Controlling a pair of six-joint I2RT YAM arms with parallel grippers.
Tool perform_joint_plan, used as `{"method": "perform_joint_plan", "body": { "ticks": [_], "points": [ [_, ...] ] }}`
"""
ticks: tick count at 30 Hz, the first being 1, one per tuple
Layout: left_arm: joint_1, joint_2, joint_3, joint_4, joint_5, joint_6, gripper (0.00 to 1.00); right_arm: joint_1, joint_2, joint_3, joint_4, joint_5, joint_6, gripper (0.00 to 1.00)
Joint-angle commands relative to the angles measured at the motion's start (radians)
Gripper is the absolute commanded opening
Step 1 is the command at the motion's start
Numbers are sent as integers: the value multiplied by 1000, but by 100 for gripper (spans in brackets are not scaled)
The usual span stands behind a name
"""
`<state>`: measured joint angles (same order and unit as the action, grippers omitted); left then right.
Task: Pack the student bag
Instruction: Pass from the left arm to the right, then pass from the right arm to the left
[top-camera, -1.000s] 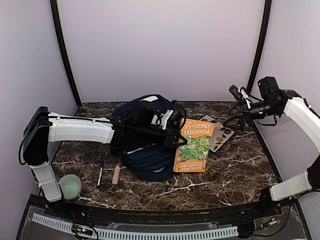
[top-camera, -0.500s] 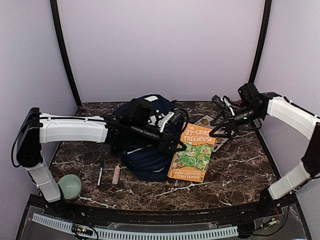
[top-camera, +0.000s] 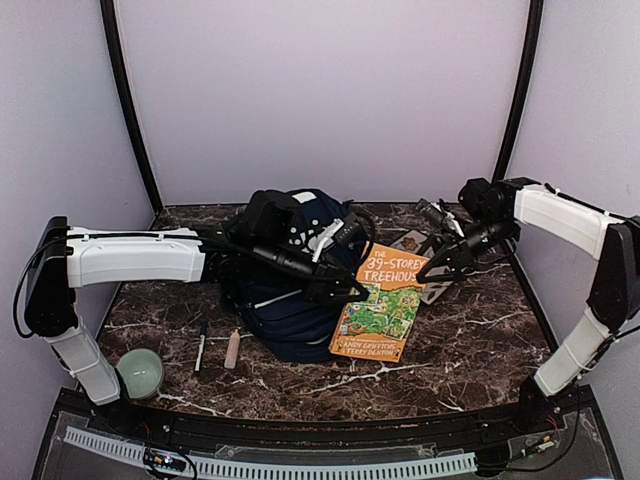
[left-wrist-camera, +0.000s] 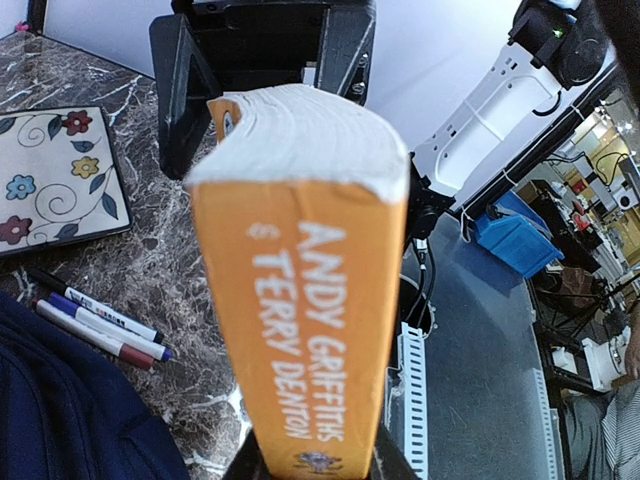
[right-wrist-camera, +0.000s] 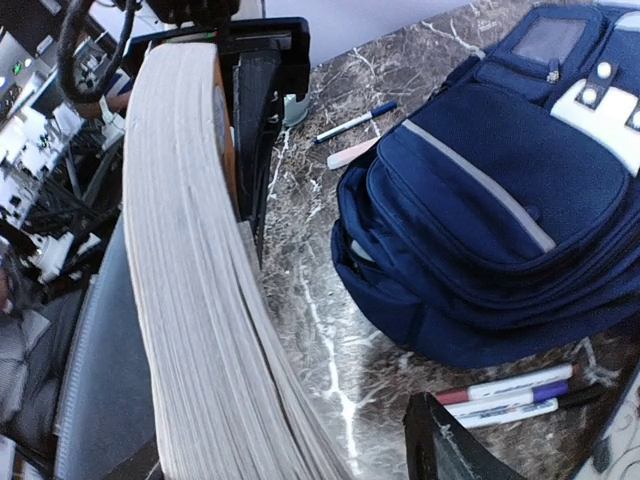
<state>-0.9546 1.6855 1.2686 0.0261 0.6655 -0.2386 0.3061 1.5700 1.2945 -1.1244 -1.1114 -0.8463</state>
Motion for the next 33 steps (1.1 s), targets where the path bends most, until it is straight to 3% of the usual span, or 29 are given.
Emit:
{"method": "perform_joint_plan", "body": {
  "ticks": [1,4,7,9,10,12,14,21,26,30,33],
  "points": [
    [-6,-59,-5,60,68,34,0,43,13,40,-101,-76,-84,59],
    [-3,-48,-5,67,54,30,0,55,9,44,-61,-64,-35,42],
    [-1,-47,-17,85,38,21,0,59,4,44,-13,-45,30,18],
    [0,-45,-24,78,5,25,0,59,-2,45,7,-29,58,8],
    [0,-41,-21,64,-25,31,5,60,-7,44,21,-18,76,5],
    [0,-31,-14,36,-79,40,36,65,-16,46,44,8,103,3],
    [0,-17,-11,47,-84,45,48,74,-21,53,51,25,115,1],
    [-1,77,46,130,-4,20,52,132,16,129,-29,58,81,0],
    [0,113,52,212,65,-22,45,148,48,161,-61,59,64,0],
    [0,114,44,244,105,-51,14,148,53,180,-56,52,73,0],
    [0,87,-3,323,84,-98,2,148,44,177,13,44,164,9]
  ]
}}
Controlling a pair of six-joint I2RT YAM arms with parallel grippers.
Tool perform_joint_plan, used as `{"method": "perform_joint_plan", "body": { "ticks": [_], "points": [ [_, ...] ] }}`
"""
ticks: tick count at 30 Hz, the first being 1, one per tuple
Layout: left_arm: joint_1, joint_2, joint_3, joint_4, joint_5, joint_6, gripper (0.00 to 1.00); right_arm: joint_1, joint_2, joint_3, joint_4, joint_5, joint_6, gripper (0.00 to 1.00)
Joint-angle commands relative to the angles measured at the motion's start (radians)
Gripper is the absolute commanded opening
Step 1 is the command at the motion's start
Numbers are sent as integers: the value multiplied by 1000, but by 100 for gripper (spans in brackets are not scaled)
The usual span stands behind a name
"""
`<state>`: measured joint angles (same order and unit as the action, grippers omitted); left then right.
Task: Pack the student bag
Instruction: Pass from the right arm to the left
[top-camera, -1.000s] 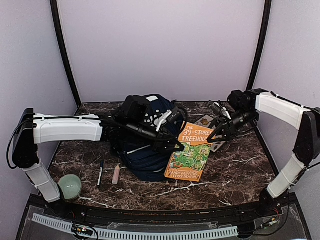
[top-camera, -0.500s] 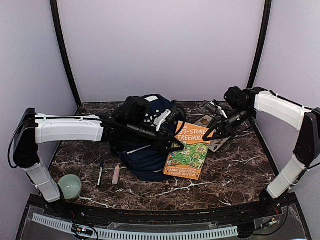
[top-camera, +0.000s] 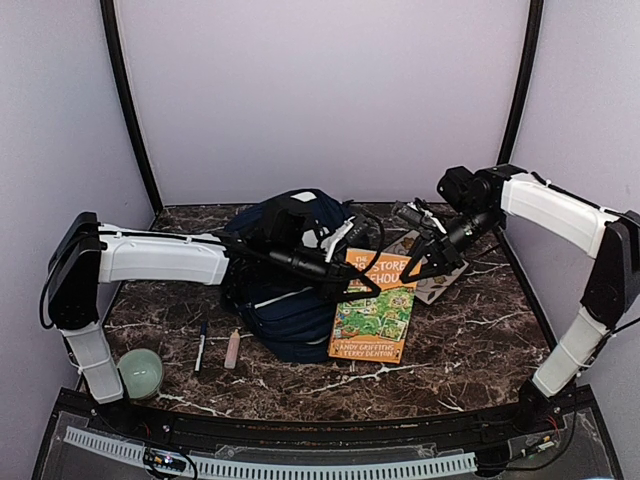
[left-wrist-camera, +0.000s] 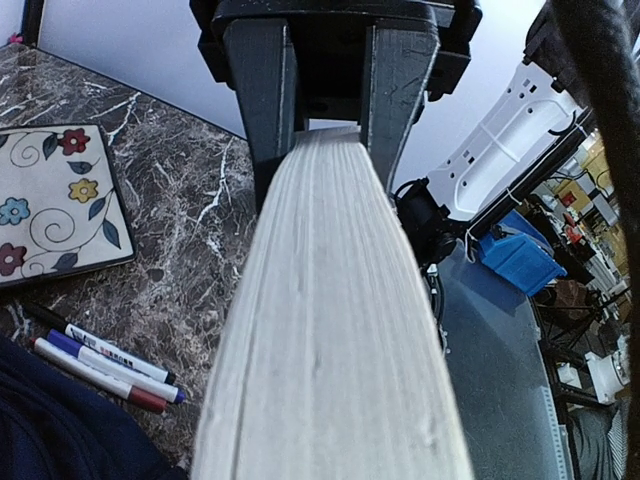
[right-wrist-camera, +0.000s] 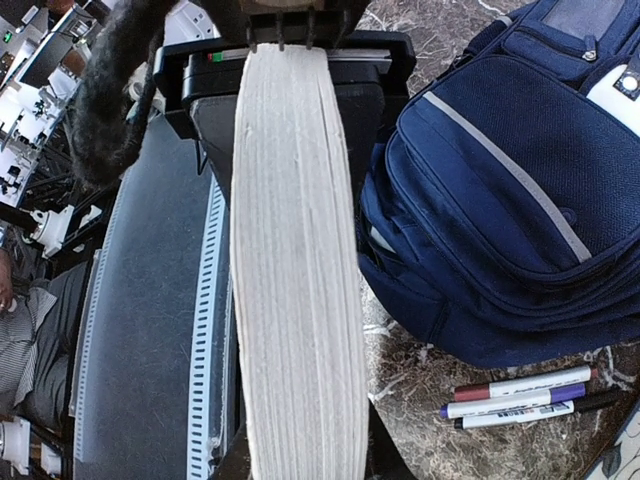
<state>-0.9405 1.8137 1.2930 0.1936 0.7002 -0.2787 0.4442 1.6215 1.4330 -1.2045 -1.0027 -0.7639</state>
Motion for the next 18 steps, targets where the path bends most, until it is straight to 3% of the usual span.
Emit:
{"method": "perform_joint_plan", "body": {
  "ticks": [1,4,8,18],
  "points": [
    [-14,-57,-50,194,8,-79,0,10,-13,36,113,-71,97,13],
    [-7,-95,-116,343,-59,-157,0,10,-21,21,209,-78,191,26],
    [-1,-122,-146,424,-122,-208,0,10,-20,9,300,-119,278,38],
    [13,-146,-179,511,-152,-272,0,10,15,0,347,-224,331,39]
  ]
}}
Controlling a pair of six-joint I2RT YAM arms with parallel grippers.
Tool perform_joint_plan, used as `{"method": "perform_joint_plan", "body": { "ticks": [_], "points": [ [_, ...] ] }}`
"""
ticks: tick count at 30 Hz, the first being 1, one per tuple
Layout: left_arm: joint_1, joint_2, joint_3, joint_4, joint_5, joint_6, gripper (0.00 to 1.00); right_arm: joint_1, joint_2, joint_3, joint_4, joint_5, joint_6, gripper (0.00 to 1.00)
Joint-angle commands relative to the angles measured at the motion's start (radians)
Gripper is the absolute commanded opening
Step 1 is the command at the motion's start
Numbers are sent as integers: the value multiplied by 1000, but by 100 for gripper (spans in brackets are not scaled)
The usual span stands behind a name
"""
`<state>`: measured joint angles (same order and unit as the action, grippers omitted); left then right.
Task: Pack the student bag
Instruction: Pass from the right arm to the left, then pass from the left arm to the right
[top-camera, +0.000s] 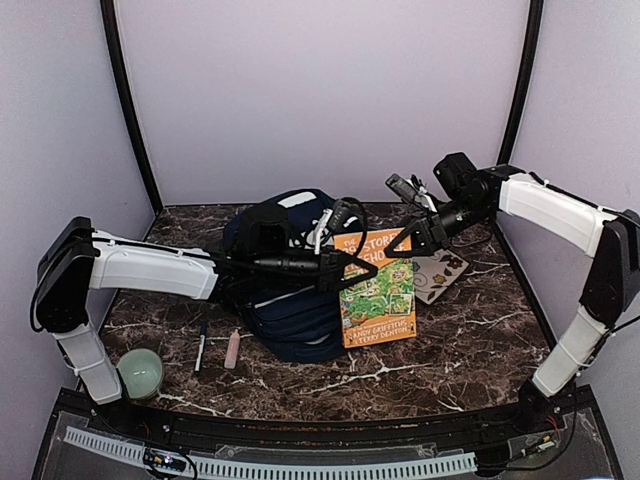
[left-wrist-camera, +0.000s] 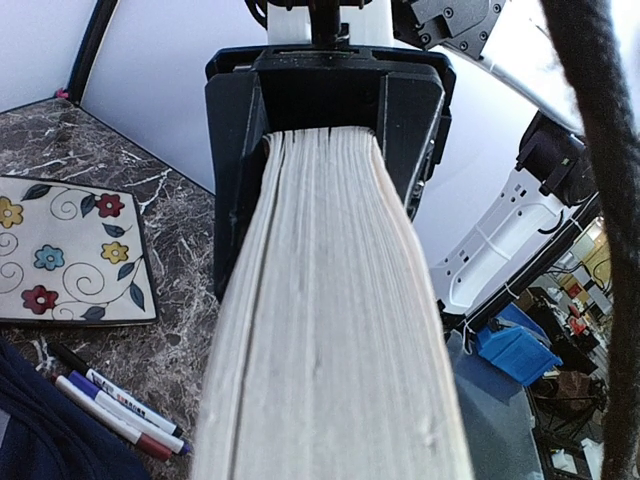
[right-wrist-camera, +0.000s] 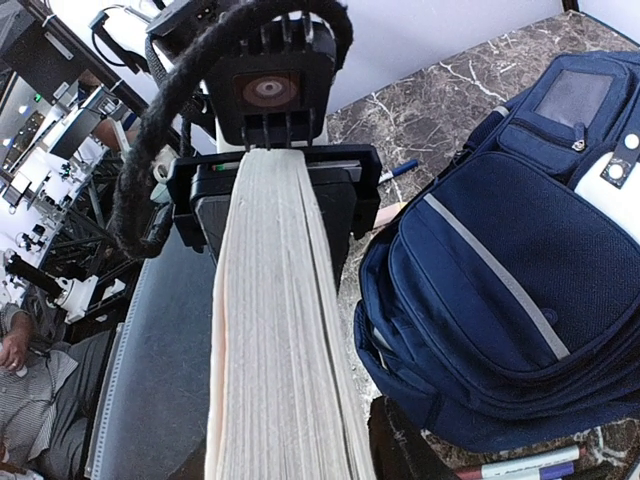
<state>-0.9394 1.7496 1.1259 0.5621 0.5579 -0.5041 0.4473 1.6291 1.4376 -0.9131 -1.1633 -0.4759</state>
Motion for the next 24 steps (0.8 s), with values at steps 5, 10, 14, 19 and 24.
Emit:
{"method": "perform_joint_plan", "body": {
  "ticks": [5,10,14,19,24],
  "points": [
    [27,-82,-33,177,-12,-72,0,7,-12,-23,98,-61,83,42],
    [38,-84,-59,223,-20,-101,0,5,-19,-61,146,-64,139,43],
    [39,-75,-58,224,-6,-109,0,4,-19,-70,196,-78,182,28],
    [39,-75,-34,87,-42,-52,34,-8,7,-26,184,-87,206,7],
    [39,-168,-34,-248,-240,156,56,-91,1,13,157,-54,224,0]
  ]
}}
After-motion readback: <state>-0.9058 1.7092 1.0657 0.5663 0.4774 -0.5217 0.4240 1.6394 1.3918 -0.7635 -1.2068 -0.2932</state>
